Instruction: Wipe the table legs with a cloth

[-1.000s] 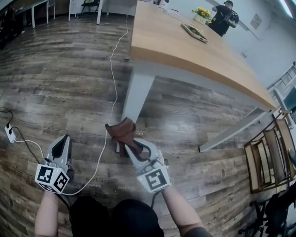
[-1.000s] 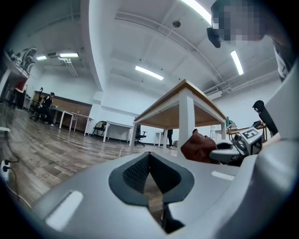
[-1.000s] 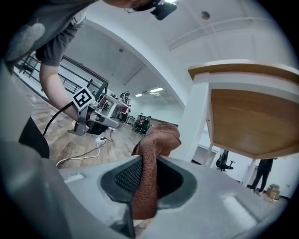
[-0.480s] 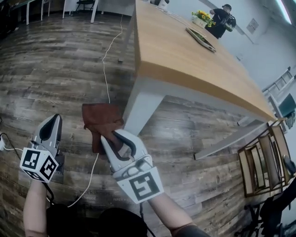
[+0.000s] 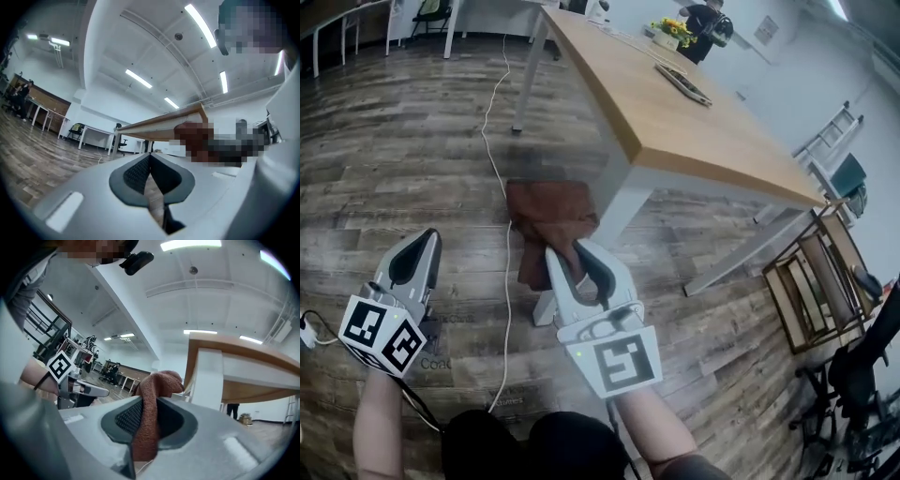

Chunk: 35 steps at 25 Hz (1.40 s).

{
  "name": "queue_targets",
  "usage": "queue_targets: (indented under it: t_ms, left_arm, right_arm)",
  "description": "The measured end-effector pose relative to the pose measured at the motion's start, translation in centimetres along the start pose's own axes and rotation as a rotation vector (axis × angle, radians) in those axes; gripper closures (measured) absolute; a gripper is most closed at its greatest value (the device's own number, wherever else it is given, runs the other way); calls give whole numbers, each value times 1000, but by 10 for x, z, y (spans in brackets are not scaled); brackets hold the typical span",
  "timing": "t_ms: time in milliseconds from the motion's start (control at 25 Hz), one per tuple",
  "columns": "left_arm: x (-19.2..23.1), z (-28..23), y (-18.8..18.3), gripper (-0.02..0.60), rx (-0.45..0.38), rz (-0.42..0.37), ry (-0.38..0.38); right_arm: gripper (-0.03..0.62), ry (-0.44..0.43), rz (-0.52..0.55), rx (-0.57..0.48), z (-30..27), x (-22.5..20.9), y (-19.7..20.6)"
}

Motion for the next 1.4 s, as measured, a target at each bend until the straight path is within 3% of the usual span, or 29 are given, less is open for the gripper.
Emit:
queue_targets:
  t_ms: [280,560,920,1160,1400]
  left_arm:
    - [-37,-18,-44,563,2,7,124]
    - [-62,-17,-54,563,4,35,210]
    - [-53,-7,-9,563,50,27,222]
    - [-47,1,20,563,75,24,222]
    - [-28,14,56,561,90,24,189]
  right_arm:
    - [528,189,35,83,-5,-8,-32]
    - [526,294,59,124,-29,-23,-48]
    - [526,339,41,159,-17,-39,-14]
    - [526,309,54,150,4,-21,22]
    - [526,322,-9,242,34,3,83]
Point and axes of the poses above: the fingertips, and each gripper's own axes: z backward along the fingers, x to its left, y out of its underside, the point moved 5 cm from there along z, backward along the fingers, and after that the axes turned 15 degrees about -x, right-handed, at the moved point
